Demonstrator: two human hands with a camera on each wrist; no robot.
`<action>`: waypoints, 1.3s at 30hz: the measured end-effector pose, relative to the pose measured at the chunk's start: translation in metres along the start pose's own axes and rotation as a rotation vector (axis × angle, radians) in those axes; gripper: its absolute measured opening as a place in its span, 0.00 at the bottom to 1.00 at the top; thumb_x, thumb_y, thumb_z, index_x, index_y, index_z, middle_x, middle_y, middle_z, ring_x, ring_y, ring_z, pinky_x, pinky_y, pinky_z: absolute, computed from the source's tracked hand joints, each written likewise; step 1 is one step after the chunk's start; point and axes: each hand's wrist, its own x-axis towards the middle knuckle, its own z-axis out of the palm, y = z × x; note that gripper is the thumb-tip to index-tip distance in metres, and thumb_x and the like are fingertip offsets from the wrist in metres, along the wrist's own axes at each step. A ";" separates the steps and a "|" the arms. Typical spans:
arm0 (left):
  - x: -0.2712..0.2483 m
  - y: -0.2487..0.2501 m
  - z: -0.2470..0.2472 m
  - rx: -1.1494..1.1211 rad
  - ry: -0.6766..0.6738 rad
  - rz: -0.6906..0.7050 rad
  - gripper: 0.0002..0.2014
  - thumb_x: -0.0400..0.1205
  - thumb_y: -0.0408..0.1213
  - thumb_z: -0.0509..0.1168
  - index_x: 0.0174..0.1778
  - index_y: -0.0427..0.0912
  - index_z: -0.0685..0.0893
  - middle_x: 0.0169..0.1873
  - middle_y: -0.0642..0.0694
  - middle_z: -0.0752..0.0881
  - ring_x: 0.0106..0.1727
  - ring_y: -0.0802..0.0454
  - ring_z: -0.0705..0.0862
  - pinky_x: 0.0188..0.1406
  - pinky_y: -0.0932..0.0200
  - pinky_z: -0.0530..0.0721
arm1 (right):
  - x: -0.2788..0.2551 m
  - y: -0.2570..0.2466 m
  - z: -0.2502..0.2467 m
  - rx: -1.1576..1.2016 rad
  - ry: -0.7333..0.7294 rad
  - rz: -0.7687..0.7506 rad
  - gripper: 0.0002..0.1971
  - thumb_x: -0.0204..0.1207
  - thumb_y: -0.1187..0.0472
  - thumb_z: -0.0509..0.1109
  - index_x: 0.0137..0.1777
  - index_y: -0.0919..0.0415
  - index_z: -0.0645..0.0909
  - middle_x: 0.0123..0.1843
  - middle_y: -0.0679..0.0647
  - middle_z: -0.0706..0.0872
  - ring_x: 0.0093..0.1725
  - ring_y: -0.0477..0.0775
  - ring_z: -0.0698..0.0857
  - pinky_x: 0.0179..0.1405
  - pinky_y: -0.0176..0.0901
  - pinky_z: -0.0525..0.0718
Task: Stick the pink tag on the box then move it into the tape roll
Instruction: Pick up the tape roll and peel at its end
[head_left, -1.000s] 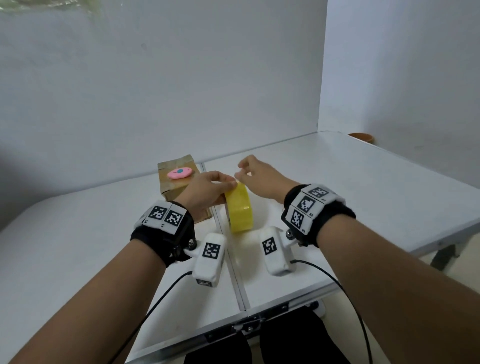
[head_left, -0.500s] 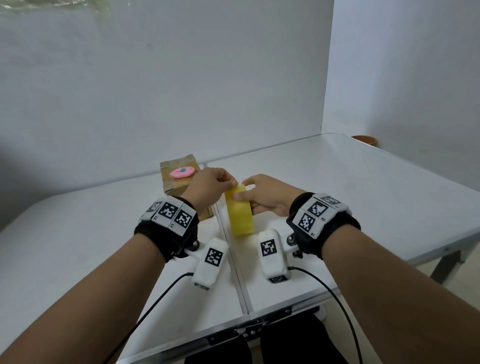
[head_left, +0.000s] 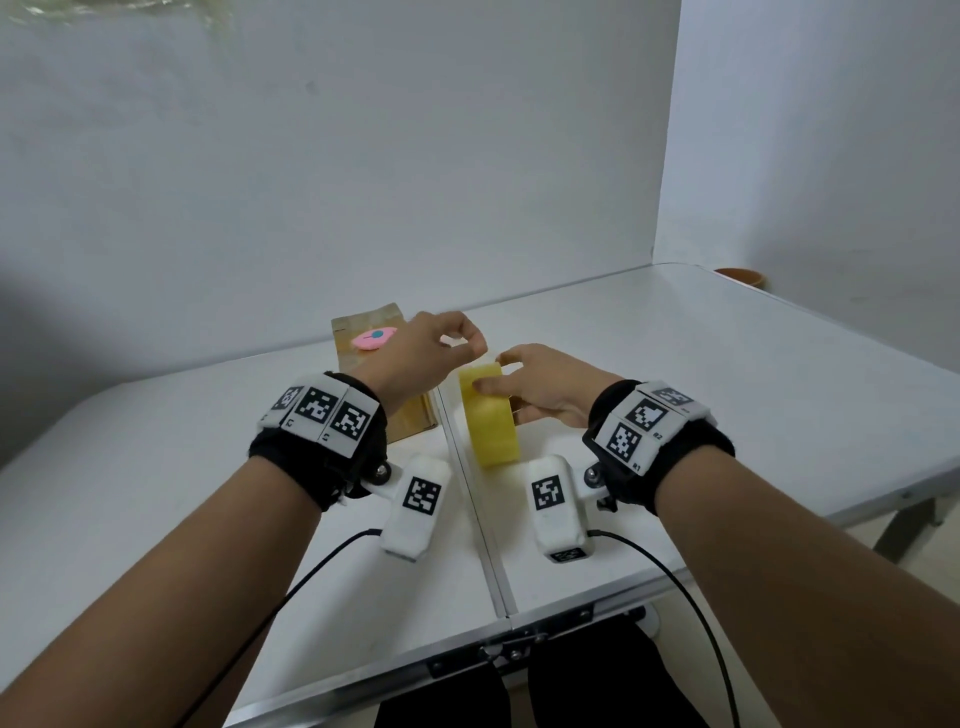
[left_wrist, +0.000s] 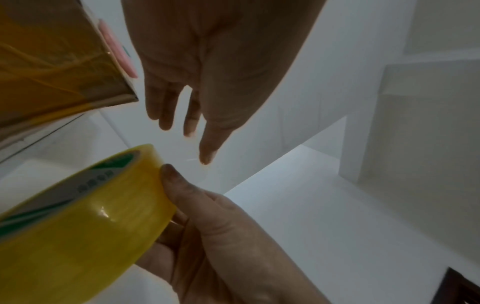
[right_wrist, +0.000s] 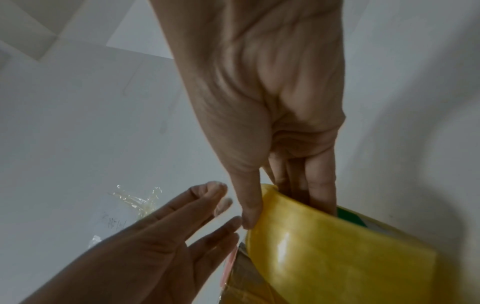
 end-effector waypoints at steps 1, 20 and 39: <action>0.000 -0.002 0.000 -0.035 -0.016 -0.018 0.06 0.82 0.43 0.66 0.47 0.45 0.85 0.49 0.53 0.85 0.50 0.47 0.84 0.49 0.59 0.77 | -0.002 0.000 0.000 -0.015 -0.003 -0.012 0.38 0.74 0.56 0.77 0.81 0.60 0.64 0.71 0.64 0.80 0.64 0.59 0.86 0.59 0.50 0.89; 0.003 -0.009 -0.005 -0.137 -0.020 0.028 0.08 0.79 0.32 0.69 0.51 0.44 0.90 0.35 0.51 0.84 0.41 0.58 0.80 0.51 0.61 0.78 | -0.001 0.000 -0.011 -0.020 0.182 -0.348 0.09 0.76 0.60 0.73 0.54 0.60 0.89 0.45 0.51 0.90 0.49 0.47 0.86 0.51 0.39 0.83; -0.005 -0.021 0.006 -0.473 0.085 0.002 0.25 0.76 0.30 0.74 0.67 0.47 0.75 0.48 0.36 0.90 0.47 0.50 0.89 0.62 0.50 0.86 | -0.004 0.003 -0.008 0.014 0.286 -0.333 0.10 0.75 0.60 0.73 0.53 0.62 0.91 0.40 0.51 0.90 0.40 0.45 0.84 0.41 0.33 0.78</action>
